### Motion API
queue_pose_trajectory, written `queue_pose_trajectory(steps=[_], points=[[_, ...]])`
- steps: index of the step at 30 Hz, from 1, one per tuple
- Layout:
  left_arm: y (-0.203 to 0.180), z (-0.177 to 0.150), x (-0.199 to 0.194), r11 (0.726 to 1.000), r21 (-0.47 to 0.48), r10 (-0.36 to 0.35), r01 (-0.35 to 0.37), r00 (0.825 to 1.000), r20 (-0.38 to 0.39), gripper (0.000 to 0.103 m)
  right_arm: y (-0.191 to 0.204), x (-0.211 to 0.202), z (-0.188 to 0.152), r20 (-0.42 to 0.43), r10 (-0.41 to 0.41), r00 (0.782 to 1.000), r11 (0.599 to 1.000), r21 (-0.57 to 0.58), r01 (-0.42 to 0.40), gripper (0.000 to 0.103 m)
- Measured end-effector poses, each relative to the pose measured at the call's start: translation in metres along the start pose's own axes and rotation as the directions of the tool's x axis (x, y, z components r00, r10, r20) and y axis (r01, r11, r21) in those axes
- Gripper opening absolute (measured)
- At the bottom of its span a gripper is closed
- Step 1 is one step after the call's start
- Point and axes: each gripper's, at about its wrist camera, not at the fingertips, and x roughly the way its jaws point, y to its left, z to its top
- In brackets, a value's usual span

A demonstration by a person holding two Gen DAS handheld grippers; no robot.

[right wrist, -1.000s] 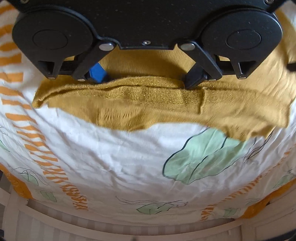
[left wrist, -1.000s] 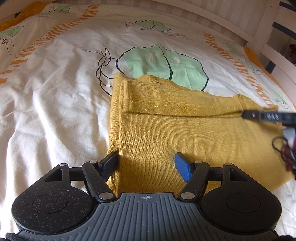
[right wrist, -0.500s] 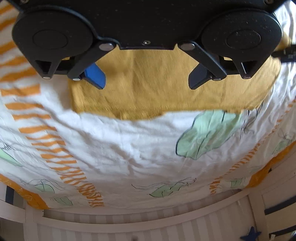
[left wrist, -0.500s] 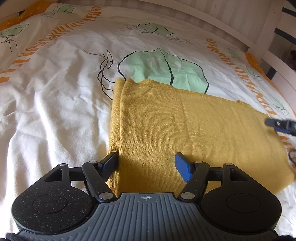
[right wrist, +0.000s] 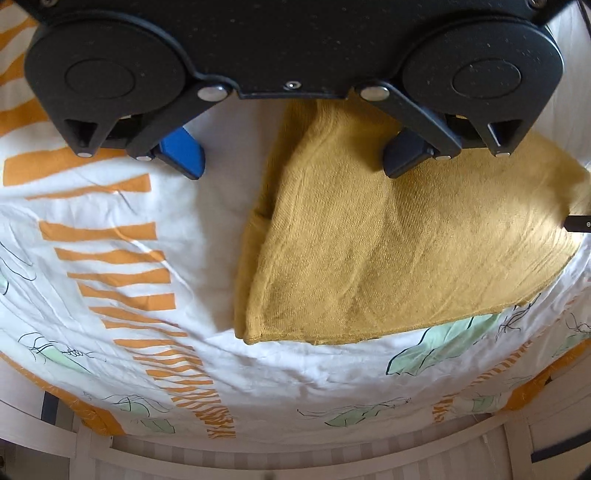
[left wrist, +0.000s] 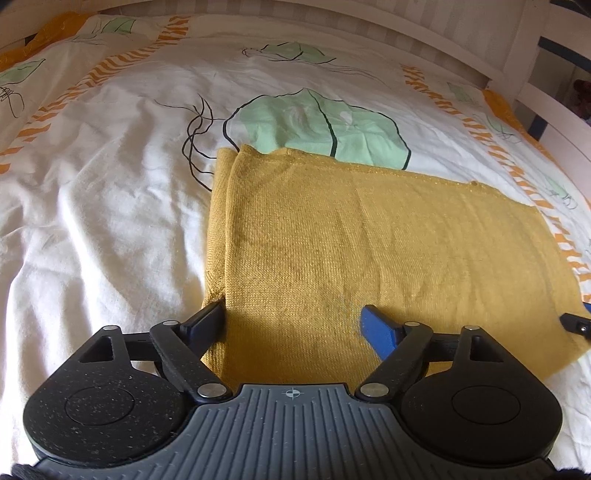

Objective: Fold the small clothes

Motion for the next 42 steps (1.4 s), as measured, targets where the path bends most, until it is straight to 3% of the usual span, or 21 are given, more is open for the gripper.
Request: queue_pose_trajectory(steps=[10, 21, 25, 27, 28, 32, 37, 42], points=[[-0.015, -0.008, 0.005, 0.998, 0.048, 0.035, -0.036, 0.999, 0.018, 0.101, -0.005, 0.0, -0.012, 0.086, 0.028, 0.996, 0.999, 0.018, -0.03, 0.103], [-0.018, -0.011, 0.005, 0.998, 0.032, 0.055, -0.056, 0.998, 0.044, 0.102, -0.005, -0.001, -0.014, 0.096, 0.03, 0.995, 0.999, 0.018, -0.032, 0.103], [-0.018, -0.005, 0.005, 0.997, 0.062, 0.041, -0.041, 0.999, 0.006, 0.101, -0.004, -0.001, -0.015, 0.097, 0.029, 0.995, 0.999, 0.017, -0.031, 0.103], [-0.011, 0.001, -0.001, 1.0, 0.02, 0.012, -0.012, 1.0, 0.007, 0.098, -0.004, -0.001, -0.015, 0.097, 0.031, 0.995, 0.999, 0.019, -0.033, 0.103], [-0.006, 0.003, -0.005, 1.0, -0.019, -0.015, 0.015, 1.0, 0.027, 0.092, -0.005, -0.001, -0.014, 0.098, 0.032, 0.995, 0.999, 0.02, -0.034, 0.103], [0.026, 0.015, -0.013, 0.977, -0.184, -0.095, 0.106, 0.993, 0.068, 0.091, -0.005, -0.001, -0.014, 0.098, 0.032, 0.995, 0.999, 0.02, -0.034, 0.103], [0.043, 0.017, -0.009, 0.971, -0.237, -0.016, 0.031, 0.998, 0.064, 0.091, -0.005, -0.001, -0.014, 0.097, 0.03, 0.995, 0.999, 0.018, -0.032, 0.103], [0.042, 0.02, 0.001, 0.978, -0.208, -0.021, 0.031, 0.998, 0.051, 0.092, -0.003, 0.0, -0.014, 0.093, 0.025, 0.995, 1.0, 0.012, -0.026, 0.103]])
